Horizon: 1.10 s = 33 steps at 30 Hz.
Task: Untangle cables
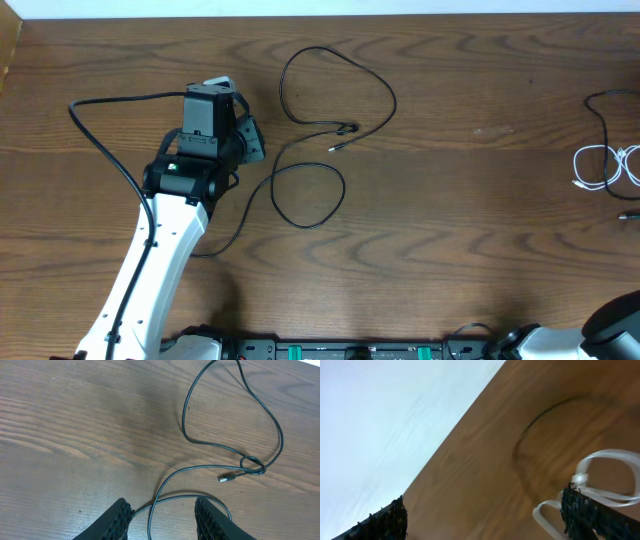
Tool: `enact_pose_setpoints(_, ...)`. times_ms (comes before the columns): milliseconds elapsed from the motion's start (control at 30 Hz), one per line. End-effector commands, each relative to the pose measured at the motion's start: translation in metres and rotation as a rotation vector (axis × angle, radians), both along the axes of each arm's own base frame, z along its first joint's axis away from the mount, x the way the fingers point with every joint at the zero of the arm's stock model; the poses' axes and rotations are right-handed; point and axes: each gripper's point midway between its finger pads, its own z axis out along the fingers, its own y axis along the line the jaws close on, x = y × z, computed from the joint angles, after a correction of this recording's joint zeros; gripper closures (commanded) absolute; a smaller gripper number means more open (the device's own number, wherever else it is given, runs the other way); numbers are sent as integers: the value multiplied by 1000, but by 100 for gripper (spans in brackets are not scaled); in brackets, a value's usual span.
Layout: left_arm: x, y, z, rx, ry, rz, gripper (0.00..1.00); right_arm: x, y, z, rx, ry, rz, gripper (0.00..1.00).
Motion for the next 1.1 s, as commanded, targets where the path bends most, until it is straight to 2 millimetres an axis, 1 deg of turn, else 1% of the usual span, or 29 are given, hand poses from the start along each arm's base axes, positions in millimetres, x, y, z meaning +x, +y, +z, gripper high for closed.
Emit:
enact_pose_setpoints(0, 1, 2, 0, 20, 5, -2, 58, 22, 51, 11, 14, -21, 148, 4)
enact_pose_setpoints(100, 0, 2, -1, 21, 9, -2, 58, 35, 85, 4, 21, 13, 215, 4)
enact_pose_setpoints(133, 0, 3, -1, 23, 10, 0, 50, 38, 95, 1, 17, 30, 230, 3)
enact_pose_setpoints(167, 0, 3, -1, 24, 10, 1, 38, 42, 106, -2, 12, 48, 246, 3)
enact_pose_setpoints(200, 0, 3, -1, 25, 10, 1, 34, 45, 118, -5, 4, 67, 261, 3)
enact_pose_setpoints(267, 0, 4, -1, 30, 10, 5, 29, 51, 140, -11, -14, 101, 293, 2)
enact_pose_setpoints(333, -1, 14, -2, 72, 13, 40, 26, 56, 163, -14, -30, 119, 332, 1)
enact_pose_setpoints(500, -7, 43, -6, 177, 38, 139, 24, 65, 227, -19, -61, 141, 457, 1)
enact_pose_setpoints(633, -12, 60, -9, 191, 67, 184, 23, 68, 275, -27, -85, 168, 535, 1)
enact_pose_setpoints(733, -16, 77, -12, 194, 94, 227, 23, 69, 310, -37, -93, 197, 590, 1)
enact_pose_setpoints(900, -25, 105, -16, 195, 131, 305, 23, 66, 372, -64, -104, 240, 732, 1)
enact_pose_setpoints(1067, -31, 122, -19, 194, 155, 353, 23, 64, 423, -108, -117, 304, 857, 1)
